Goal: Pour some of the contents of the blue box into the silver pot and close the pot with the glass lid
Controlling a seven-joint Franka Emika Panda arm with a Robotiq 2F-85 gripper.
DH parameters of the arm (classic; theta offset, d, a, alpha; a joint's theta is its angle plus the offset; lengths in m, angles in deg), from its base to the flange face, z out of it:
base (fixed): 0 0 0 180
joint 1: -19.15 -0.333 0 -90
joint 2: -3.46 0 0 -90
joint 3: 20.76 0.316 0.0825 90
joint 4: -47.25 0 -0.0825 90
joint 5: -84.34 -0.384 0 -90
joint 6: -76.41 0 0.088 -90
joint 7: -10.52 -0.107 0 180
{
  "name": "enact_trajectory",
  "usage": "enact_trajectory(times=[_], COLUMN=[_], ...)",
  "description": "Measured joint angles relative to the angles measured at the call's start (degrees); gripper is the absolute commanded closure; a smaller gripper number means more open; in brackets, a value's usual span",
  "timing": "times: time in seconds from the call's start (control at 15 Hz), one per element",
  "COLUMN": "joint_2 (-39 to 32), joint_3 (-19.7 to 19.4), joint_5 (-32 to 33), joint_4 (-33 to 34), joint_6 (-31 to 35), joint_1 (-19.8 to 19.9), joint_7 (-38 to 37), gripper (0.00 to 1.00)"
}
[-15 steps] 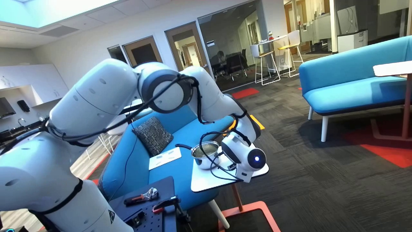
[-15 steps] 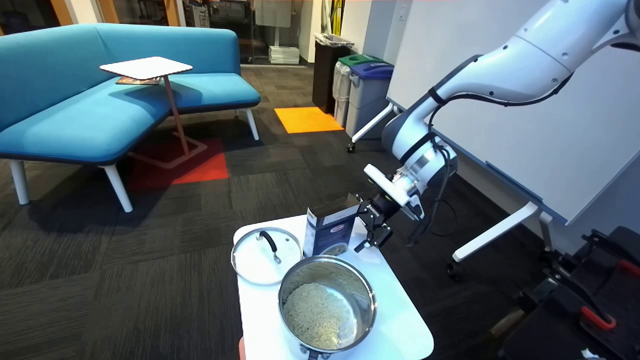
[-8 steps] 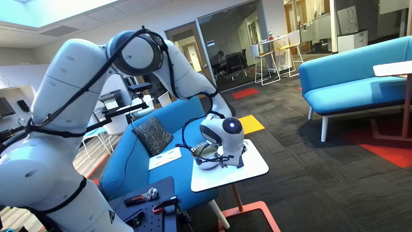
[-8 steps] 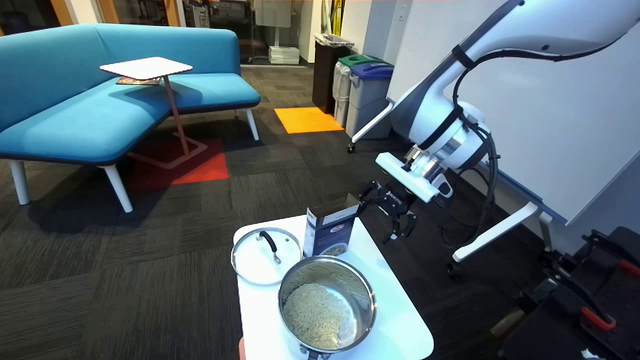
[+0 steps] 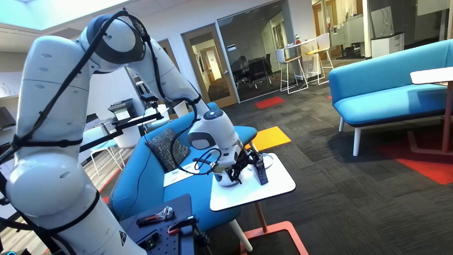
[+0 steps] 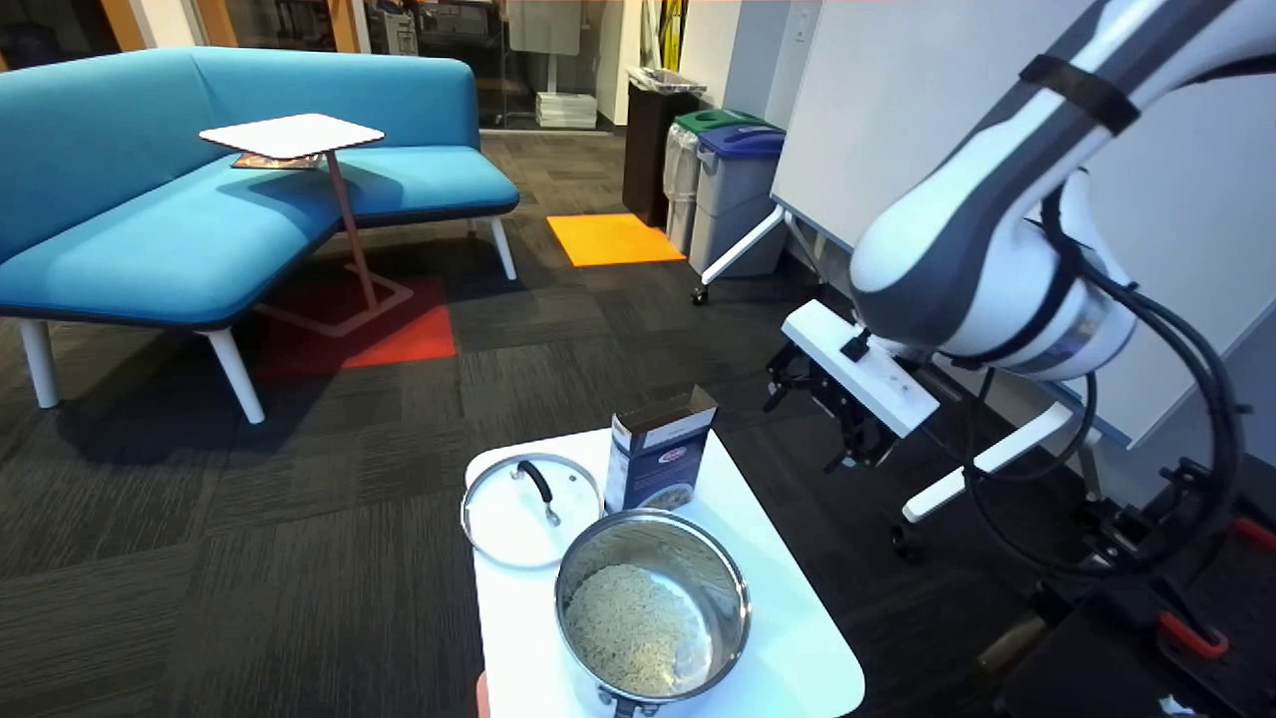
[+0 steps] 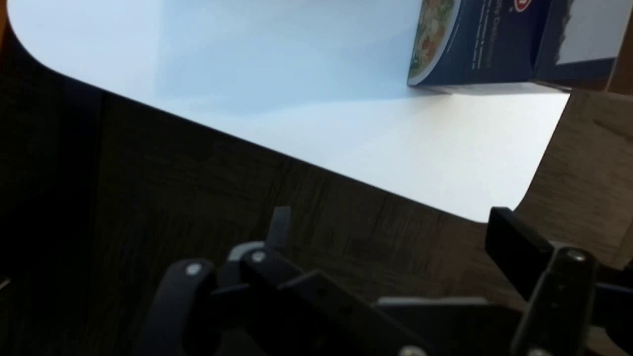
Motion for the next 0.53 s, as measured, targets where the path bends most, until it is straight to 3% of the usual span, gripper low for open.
enact_trajectory(times=[0.27, 0.33, 0.53], joint_2=[1.82, 1.79, 1.39], joint_3=[-14.59, -16.17, -15.09], joint_5=[5.54, 5.43, 5.44], joint_4=[-8.93, -9.72, -9.24], joint_6=[7.16, 7.29, 7.29], joint_1=[-18.87, -21.13, -20.11], joint_7=[-8.60, -8.65, -8.64], gripper=[0.00, 0.00, 0.00])
